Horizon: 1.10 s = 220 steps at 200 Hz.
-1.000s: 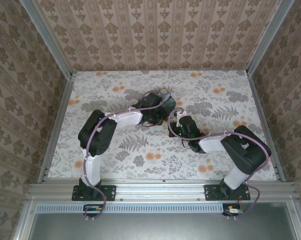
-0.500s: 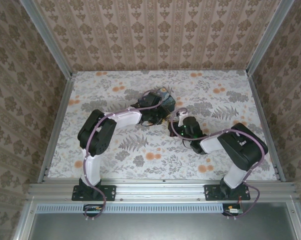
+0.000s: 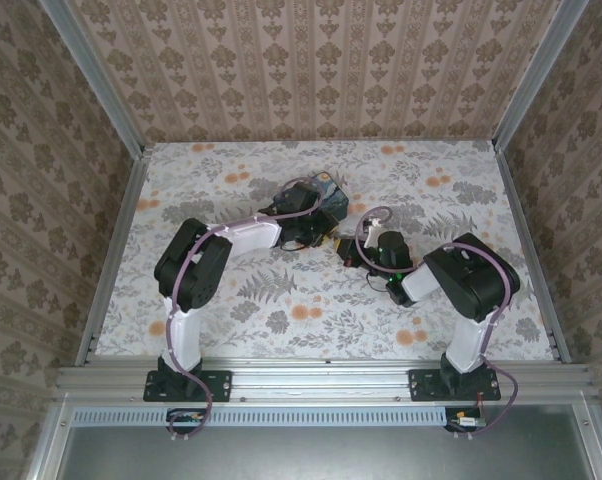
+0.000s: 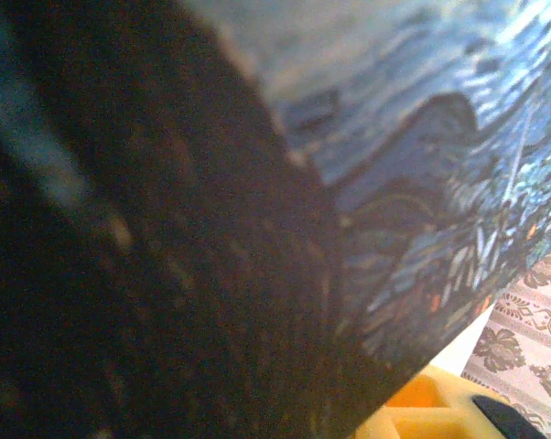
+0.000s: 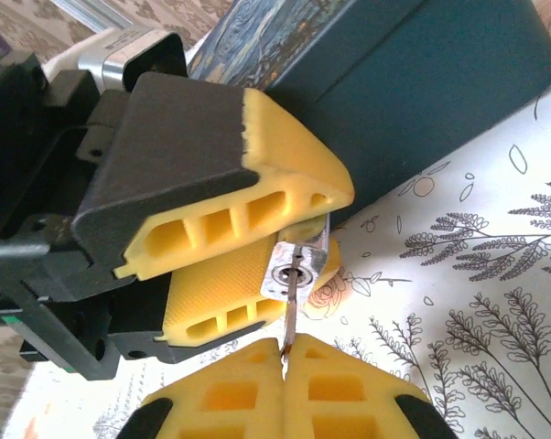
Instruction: Unlock a padlock with a key
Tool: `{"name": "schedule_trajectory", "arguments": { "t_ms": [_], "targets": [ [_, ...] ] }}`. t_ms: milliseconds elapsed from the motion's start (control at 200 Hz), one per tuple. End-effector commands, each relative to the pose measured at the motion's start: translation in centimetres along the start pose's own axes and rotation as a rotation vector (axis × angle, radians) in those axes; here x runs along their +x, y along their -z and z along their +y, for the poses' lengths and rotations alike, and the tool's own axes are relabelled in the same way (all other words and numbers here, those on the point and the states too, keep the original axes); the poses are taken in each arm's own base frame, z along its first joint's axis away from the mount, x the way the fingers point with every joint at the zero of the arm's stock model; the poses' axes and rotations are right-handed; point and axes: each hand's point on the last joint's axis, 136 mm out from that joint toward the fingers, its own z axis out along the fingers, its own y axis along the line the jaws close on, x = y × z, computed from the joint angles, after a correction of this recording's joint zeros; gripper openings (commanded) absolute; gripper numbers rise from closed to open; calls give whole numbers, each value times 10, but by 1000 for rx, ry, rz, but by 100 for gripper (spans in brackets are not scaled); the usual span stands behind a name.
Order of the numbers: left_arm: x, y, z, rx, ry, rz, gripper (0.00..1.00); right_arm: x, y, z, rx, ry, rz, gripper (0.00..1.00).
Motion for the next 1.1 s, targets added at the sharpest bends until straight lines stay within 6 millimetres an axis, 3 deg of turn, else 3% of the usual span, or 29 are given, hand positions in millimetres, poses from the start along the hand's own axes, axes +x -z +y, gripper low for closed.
{"name": "schedule_trajectory", "arguments": {
  "t_ms": [0,255,455,580,760,940,1095],
  "targets": [
    [49,-20,95,-264,240,227,0,-9,-3,15,-130,-97,-7,0],
    [49,-20,95,-266,235,226,0,-17,0,15,-112,-85,-43,0],
    [53,-20,94,-273,221,234,0,-15,1,6,-23,26,-40,8],
    [55,-20,95,-284,224,238,0,-14,-1,13,25,140,-29,10],
    [55,-19,94,-283,227,237,0,0,-5,31,172,442,59,10],
    [57,-19,89,-278,214,237,0,-8,-4,25,192,437,35,10],
    [65,-20,88,-284,209,250,0,-15,-11,33,169,431,32,12]
  ]
}}
